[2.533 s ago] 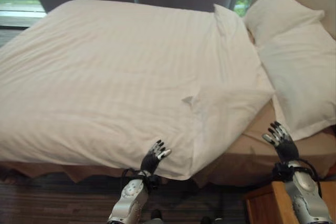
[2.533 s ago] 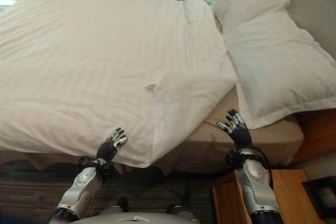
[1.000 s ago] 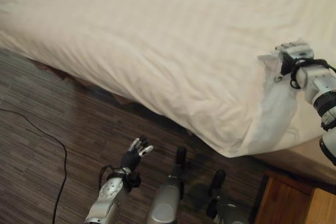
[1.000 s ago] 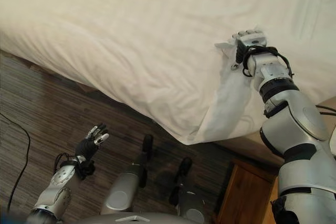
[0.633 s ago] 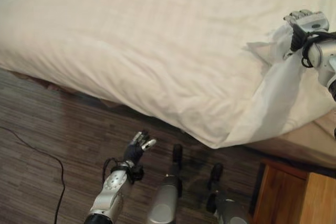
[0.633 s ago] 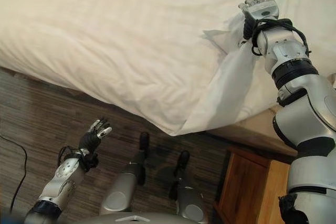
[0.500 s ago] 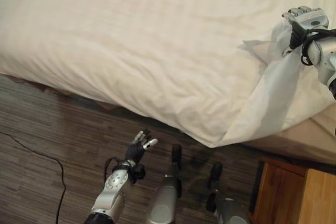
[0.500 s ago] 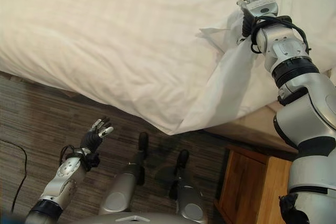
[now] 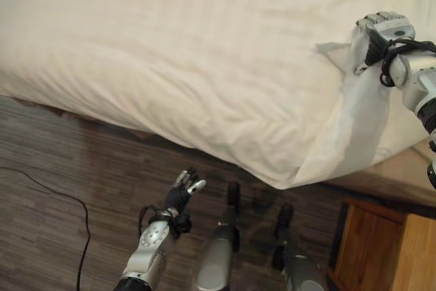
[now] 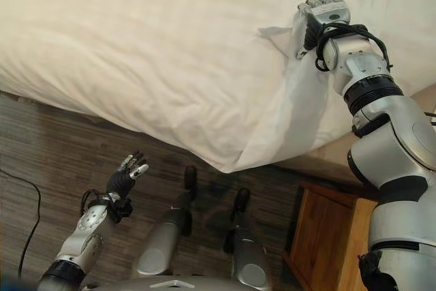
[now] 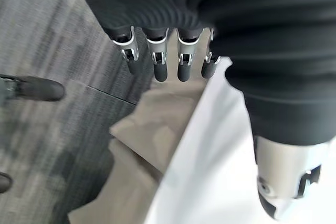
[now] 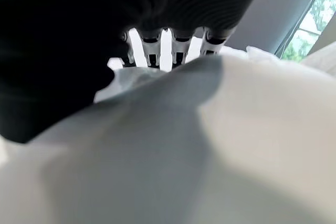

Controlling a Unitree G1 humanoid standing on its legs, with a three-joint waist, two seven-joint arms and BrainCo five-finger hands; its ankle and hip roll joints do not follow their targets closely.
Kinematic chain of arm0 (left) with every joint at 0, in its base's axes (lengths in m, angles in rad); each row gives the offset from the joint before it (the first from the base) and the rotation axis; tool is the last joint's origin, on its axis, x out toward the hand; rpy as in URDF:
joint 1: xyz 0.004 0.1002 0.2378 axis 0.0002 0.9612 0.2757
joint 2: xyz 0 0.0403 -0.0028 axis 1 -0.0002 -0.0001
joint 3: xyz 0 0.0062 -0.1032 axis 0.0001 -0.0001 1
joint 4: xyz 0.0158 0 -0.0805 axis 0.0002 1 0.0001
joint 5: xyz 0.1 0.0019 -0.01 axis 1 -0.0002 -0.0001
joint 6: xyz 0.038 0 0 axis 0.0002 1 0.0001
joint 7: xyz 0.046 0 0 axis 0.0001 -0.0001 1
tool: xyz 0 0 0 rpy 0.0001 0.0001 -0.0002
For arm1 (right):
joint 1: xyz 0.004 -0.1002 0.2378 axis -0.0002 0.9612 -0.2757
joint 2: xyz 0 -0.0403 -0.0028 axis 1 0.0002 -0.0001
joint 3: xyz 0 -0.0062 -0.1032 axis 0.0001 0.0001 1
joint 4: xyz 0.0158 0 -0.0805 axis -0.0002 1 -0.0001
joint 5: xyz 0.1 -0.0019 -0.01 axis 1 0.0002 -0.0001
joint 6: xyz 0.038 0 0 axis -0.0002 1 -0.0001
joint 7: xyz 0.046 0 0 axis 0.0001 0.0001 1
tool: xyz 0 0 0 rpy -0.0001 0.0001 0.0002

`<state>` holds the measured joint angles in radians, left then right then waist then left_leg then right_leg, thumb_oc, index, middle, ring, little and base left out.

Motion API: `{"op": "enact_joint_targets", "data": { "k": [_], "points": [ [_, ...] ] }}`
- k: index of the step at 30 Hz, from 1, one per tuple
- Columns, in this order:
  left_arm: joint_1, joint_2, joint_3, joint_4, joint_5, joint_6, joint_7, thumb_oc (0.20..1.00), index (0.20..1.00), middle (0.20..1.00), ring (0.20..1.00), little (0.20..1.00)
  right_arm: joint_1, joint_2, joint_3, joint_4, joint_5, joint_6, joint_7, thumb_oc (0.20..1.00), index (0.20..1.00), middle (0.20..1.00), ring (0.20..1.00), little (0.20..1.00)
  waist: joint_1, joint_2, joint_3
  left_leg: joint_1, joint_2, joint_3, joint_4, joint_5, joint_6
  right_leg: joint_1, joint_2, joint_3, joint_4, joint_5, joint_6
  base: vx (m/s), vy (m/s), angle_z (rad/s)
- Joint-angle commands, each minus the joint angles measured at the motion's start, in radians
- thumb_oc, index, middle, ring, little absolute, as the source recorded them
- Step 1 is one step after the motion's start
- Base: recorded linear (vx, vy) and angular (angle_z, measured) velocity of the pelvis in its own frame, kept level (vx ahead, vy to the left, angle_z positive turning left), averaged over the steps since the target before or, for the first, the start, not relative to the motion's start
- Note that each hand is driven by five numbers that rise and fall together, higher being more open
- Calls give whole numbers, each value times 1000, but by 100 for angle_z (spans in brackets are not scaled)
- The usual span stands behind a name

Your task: Making the bed.

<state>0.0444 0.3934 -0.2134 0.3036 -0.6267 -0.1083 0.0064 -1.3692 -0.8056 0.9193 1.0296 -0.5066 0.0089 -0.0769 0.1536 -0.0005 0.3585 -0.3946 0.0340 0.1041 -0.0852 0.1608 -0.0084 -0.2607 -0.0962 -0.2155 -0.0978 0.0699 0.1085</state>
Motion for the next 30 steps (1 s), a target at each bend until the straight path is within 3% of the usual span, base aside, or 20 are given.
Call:
{"op": "enact_joint_targets", "data": {
  "k": [1,5,6,11,13,14,15,18,19,24,27,30],
  "points": [
    [7,-3,2,-20,-33,-53,12,1000,1000,1000,1000,1000,-32,-38,49,-10,80,-12,17,1000,1000,1000,1000,1000,18,-30,13,11,-2,-34,-2,20,-108,-61,-3,23,11,60,36,0,0,0],
    [-4,-14,0,-19,-35,-54,16,1000,1000,1000,1000,1000,-11,-18,46,8,88,-15,33,1000,1000,1000,1000,1000,20,-26,22,10,-3,-34,-2,20,-108,-61,-2,24,11,62,36,-3,1,-1],
    [-5,-14,0,-20,-34,-55,17,1000,1000,1000,1000,1000,-1,-14,45,4,91,-15,43,200,200,200,200,200,19,-26,23,13,-2,-33,-2,20,-108,-59,-1,26,11,61,35,0,0,0],
    [-7,-31,23,-32,-25,-54,27,1000,1000,1000,1000,1000,186,-74,-113,-257,211,-15,10,200,200,200,200,200,-11,-42,30,39,-2,-26,-2,7,-100,-39,-1,30,11,60,33,3,7,2],
    [10,-42,52,-37,-11,-50,28,1000,1000,1000,1000,1000,450,-114,-310,-477,254,-32,-19,200,200,200,200,200,-40,-54,27,64,1,-22,-2,-7,-97,-18,0,33,11,52,32,17,9,1],
    [14,-36,53,-36,-11,-48,26,1000,1000,1000,1000,1000,505,-122,-350,-522,239,-31,-3,200,200,200,200,200,-38,-58,22,62,1,-22,-2,-6,-95,-20,-1,33,11,54,32,52,2,2],
    [39,-37,74,-34,5,-42,16,1000,1000,1000,1000,1000,787,-127,-552,-642,248,-49,-17,200,200,200,200,200,-59,-64,8,79,0,-21,-2,-16,-90,-2,-4,28,11,46,33,63,3,-3],
    [70,-24,106,-26,22,-30,0,1000,1000,1000,1000,1000,1116,-74,-792,-700,273,-72,-35,200,200,200,200,200,-92,-74,-15,117,0,-13,-2,-37,-81,32,-6,28,11,34,37,85,13,4],
    [74,-22,113,-9,31,-25,1,1000,1000,1000,1000,1000,1217,-17,-871,-676,318,-72,-58,200,200,200,200,200,-108,-80,-32,134,1,-6,-2,-43,-78,46,-6,31,11,30,38,100,23,-5],
    [135,-26,148,1,55,-3,-24,1000,1000,1000,1000,1000,1511,173,-1042,-621,355,-80,-64,200,200,200,200,200,-168,-74,-123,232,6,31,-2,-76,-60,120,-7,61,11,13,42,125,32,-22],
    [144,-28,150,-5,57,0,-28,1000,1000,1000,1000,1000,1535,201,-1052,-578,371,-80,-69,200,200,200,200,200,-179,-65,-136,256,6,40,-2,-86,-58,139,-7,69,11,7,44,86,27,-28],
    [151,-40,146,0,58,4,-32,1000,1000,1000,1000,1000,1546,276,-1015,-459,418,-73,-67,200,200,200,200,200,-205,-33,-184,296,5,67,-2,-93,-52,161,-9,96,11,9,44,40,4,-18]
  ]
}}
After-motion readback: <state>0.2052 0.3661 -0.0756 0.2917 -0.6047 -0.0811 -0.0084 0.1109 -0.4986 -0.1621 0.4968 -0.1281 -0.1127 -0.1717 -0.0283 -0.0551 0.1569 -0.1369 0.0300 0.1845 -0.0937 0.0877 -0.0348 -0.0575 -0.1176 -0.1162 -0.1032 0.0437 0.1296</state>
